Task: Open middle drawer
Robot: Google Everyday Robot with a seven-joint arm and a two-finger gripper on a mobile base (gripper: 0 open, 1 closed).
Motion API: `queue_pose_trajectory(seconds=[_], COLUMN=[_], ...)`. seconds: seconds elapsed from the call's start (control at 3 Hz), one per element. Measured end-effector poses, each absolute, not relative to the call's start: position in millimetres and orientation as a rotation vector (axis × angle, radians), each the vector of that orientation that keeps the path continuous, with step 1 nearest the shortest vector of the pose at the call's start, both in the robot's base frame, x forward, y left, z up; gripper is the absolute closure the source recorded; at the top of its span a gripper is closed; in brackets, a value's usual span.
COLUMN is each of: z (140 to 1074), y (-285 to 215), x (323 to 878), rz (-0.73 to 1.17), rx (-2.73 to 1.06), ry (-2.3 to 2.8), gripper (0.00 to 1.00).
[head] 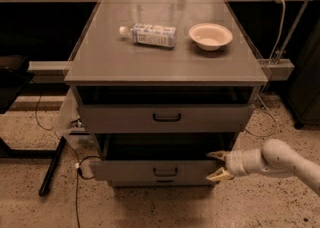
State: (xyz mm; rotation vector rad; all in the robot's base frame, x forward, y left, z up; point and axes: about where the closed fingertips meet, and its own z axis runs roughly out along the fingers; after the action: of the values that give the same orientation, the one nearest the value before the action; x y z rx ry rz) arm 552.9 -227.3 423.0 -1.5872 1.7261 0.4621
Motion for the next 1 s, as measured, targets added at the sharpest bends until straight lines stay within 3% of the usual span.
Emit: queue_pose_trajectory(seconds=[0.33,1.0], z=[413.2,420.9], y=[-230.5,-229.9], x=[536.0,535.7], rz=[0.494,0.495], rx=[-1.555,-1.555], ry=[1.729,1.729], gripper=[0.14,0.6])
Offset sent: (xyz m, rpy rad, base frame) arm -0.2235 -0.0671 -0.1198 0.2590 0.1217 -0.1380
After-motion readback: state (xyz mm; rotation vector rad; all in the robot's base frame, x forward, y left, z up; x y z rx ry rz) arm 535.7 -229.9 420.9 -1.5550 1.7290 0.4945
